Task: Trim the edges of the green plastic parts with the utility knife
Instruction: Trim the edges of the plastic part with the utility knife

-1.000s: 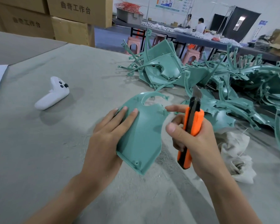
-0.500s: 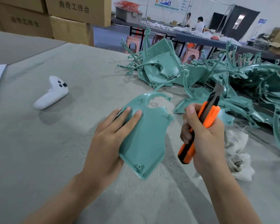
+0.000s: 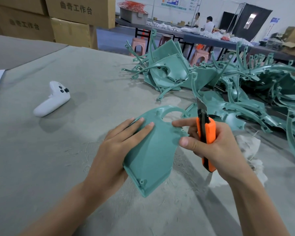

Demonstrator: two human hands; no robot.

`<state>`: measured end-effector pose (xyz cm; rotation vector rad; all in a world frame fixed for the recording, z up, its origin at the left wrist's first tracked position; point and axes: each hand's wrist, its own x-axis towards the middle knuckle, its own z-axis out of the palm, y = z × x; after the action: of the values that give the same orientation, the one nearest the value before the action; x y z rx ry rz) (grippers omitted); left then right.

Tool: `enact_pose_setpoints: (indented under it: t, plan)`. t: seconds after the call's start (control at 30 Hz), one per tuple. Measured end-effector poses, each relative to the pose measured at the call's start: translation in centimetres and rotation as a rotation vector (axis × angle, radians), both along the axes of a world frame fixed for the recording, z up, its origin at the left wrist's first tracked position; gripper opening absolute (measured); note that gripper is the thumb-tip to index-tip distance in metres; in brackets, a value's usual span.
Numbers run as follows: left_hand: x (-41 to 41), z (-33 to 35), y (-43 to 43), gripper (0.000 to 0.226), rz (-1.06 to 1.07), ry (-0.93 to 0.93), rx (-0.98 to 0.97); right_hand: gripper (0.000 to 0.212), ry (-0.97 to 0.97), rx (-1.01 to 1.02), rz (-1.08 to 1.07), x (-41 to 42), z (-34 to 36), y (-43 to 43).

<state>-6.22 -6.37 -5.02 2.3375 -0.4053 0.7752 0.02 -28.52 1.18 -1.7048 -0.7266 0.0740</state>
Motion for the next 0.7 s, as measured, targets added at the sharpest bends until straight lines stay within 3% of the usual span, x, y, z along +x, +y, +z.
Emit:
enact_pose_setpoints:
  t: [0.3, 0.4, 0.47, 0.57, 0.7]
  plan:
    - [-0.2, 0.3, -0.4, 0.064, -0.049, 0.02, -0.112, 0.015, 0.018, 0.094, -0.076, 0.1, -0.1, -0.2]
    - [1.7, 1.5, -0.7, 0.058, -0.034, 0.247, -0.135, 0.016, -0.018, 0.15, -0.172, -0.1, -0.2, 0.1]
    - [2.0, 2.0, -1.0, 0.057, -0.098, 0.413, -0.303, 0.014, -0.039, 0.18, -0.231, -0.2, -0.1, 0.1]
    - [0.0, 2.1, -1.8, 0.032, -0.097, 0.224, -0.653, 0.011, -0.034, 0.191, -0.345, -0.2, -0.1, -0.2]
    - [-0.1, 1.1, -1.7, 0.003, 0.139, 0.322, -0.734, 0.017, -0.026, 0.193, -0.419, -0.4, -0.5, 0.3]
